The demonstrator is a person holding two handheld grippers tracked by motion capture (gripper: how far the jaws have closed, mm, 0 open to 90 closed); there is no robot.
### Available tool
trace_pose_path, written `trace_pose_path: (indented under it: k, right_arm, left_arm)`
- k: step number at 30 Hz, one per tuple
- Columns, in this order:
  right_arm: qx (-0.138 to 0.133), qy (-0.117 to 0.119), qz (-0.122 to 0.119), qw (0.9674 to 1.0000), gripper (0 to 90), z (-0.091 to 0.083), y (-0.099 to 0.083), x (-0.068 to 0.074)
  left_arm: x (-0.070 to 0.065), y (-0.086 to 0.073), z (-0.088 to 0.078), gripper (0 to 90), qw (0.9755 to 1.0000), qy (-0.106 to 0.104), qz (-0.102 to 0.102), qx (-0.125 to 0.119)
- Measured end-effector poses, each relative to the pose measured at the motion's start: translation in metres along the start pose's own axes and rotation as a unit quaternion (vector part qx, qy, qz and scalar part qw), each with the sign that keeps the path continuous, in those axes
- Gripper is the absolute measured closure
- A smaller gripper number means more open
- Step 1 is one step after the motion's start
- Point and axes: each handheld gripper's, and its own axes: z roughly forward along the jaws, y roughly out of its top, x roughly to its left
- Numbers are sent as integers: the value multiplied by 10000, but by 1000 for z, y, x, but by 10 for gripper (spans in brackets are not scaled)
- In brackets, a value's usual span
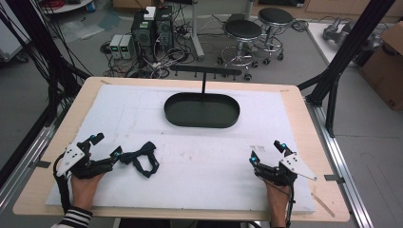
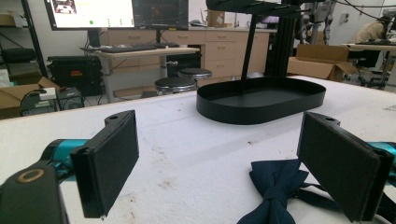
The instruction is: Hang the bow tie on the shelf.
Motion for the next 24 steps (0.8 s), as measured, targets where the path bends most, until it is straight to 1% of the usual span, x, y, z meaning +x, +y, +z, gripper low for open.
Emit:
trace_pose_path:
  k: [4,11,12,14,16,18,19,20,24]
  right_arm:
    - [-34,3,-25,10000,59,0,0,0]
    - [-47,3,3,10000,59,0,0,-1]
    - [-43,5,-2,10000,58,0,0,-1]
    - [-46,-1,-9,10000,59,0,0,-1]
    - [-39,2,3,10000,59,0,0,-1]
    - [-39,-5,9,10000,59,0,0,-1]
    - [-41,-4,11,10000,59,0,0,-1]
    - [-40,-3,9,10000,59,0,0,-1]
    - [-48,-13,-12,10000,59,0,0,-1]
  left_arm:
    - [1,0,1,132,9999,88,-64,49]
    - [2,1,1,132,9999,102,-112,71]
    - [2,2,1,132,9997,99,-175,124]
    - [2,3,1,132,9997,94,-168,165]
    - [3,8,1,131,9995,46,-118,281]
    - [3,20,1,131,9994,-37,-31,357]
    - [3,20,1,131,9994,-37,-31,357]
    - [3,23,1,131,9993,-77,-50,367]
    - [2,35,3,130,9985,-119,-76,526]
